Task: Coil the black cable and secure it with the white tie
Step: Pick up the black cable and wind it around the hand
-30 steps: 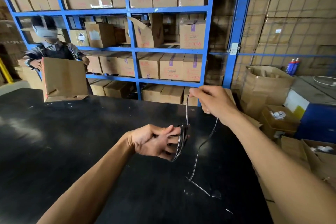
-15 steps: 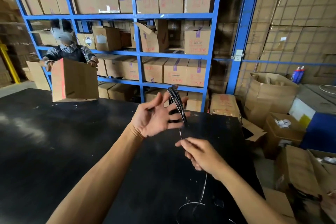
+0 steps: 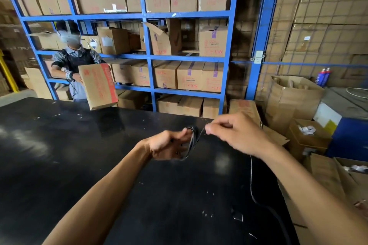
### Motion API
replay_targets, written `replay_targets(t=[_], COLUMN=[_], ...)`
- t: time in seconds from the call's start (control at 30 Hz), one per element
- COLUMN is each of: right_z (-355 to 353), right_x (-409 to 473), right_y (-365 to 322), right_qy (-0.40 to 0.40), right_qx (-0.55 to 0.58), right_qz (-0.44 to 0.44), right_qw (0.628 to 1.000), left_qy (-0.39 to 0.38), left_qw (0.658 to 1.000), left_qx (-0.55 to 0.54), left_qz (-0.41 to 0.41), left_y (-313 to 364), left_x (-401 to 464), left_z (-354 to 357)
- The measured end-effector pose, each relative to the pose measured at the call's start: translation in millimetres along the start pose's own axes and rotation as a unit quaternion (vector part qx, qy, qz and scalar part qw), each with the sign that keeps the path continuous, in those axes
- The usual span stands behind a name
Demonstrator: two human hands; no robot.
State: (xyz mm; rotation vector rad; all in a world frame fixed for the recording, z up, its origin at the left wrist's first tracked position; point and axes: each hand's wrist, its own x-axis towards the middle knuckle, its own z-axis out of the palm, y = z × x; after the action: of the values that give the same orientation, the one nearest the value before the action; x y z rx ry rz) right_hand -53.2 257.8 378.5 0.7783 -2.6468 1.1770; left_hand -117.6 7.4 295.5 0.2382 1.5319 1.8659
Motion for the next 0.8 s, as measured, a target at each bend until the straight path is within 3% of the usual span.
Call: replay_targets(t=[0.17,0.3,0.5,0.63,0.8], right_z=[-15.0,-2.1,59.7,89.5,75.2], right_x=[37.1,42.1,13.0,-18.1,-37.9], right_y=[20.9,56.8,80.2,70.2,57.5], right_qy=[0.076,0.122,0.029,-0.048,-0.025], right_qx=[-0.077,-0.012,0.145,0.201,0.109], right_qz=[0.013,0.053,0.149,0.133,0.113], right_qw=[0.994,0.991,0.978,0.969,0.987], left_qy=[-0.155,-0.209,-0.270,-0.202,-0.062], left_qw=[0.986,0.978,0.953,0.961,0.982], left_qx=[0.056,0.027,-0.060,-0.094,-0.114], left_qz=[-0.037,0.010,0.121,0.162,0.138], left_y=[-11.5,-6.3,11.7,26.4,23.6], left_x=[-2.9,-13.7,-15.8,-8.5,-7.8], left_z=[31.5,45.7,53.1,38.5,-3.8])
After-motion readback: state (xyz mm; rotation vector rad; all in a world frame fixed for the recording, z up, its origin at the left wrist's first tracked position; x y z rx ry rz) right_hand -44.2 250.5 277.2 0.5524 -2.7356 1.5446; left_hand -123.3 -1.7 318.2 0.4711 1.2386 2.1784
